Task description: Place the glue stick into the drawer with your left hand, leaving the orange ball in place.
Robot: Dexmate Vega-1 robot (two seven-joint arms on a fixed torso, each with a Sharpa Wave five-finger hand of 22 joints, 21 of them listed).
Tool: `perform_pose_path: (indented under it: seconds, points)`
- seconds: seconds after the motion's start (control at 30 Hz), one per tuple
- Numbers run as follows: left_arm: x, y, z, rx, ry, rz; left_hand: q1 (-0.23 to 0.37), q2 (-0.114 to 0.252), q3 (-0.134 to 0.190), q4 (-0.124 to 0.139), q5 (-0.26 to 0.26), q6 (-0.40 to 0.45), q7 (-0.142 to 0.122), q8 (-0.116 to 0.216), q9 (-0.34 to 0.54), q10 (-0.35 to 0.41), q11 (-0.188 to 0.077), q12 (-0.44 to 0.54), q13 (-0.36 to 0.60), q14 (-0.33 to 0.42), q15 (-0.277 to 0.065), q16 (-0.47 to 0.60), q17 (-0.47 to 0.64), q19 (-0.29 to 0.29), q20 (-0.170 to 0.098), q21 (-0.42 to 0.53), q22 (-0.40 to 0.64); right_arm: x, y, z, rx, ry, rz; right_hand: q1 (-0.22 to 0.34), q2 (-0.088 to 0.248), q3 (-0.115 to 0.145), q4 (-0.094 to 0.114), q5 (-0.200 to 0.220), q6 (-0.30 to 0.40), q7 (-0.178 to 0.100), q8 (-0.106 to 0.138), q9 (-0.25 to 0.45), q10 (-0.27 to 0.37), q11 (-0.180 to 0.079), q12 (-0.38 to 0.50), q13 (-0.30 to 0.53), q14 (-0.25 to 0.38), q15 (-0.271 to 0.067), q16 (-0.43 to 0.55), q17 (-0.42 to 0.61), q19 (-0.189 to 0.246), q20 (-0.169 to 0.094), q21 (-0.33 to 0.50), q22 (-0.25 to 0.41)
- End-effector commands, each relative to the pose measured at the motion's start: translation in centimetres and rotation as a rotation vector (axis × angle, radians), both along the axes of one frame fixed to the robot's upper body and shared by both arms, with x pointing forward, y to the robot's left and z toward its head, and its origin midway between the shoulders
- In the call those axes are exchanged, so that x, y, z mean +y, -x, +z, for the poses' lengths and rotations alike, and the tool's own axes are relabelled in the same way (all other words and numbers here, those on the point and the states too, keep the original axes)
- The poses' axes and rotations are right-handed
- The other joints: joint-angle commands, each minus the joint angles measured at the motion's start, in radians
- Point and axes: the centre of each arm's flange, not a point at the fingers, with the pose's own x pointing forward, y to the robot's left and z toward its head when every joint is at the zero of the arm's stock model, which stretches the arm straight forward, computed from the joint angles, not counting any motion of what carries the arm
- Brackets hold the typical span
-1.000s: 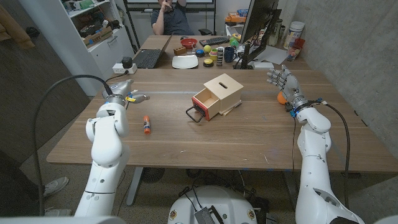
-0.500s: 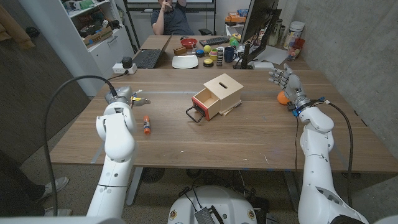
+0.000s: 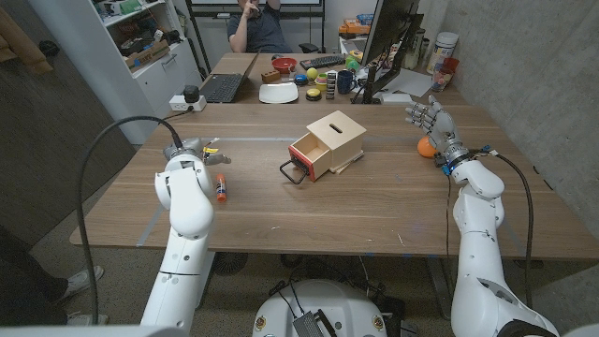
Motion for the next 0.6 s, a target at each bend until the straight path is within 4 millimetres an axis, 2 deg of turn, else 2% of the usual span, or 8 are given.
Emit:
perform_pose_path:
  seconds: [0.03,0.6]
  points:
    - [-0.3,-0.5,-1.0,0.073,0.030,0.030,-0.004,0.008,-0.008,0.001,0.005,0.011,0.024,0.003,0.001,0.015,0.005,0.008,0.003,0.016,0.003,0.009,0.003,0.015,0.001,-0.004,0.002,-0.3,-0.2,0.1,-0.003,0.000,0.002,-0.011,0.003,-0.004,-0.002,0.007,0.002,0.006,0.003,0.006,0.001,0.000,0.001,0.003,0.004,0.002,0.007,0.002,0.004,0.002,-0.002,0.002]
    - [0.5,-2.4,-2.9,0.126,0.069,0.034,-0.001,0.012,-0.032,0.001,0.010,0.036,0.036,0.006,0.001,0.049,0.012,0.012,0.003,0.059,0.006,0.018,0.003,0.041,-0.004,-0.011,0.002,-0.3,-0.6,0.3,-0.008,0.019,0.000,-0.019,0.002,-0.008,-0.003,0.009,0.002,0.006,0.003,0.005,0.003,0.000,0.001,0.003,0.005,0.003,0.007,0.001,0.003,0.002,-0.005,0.002]
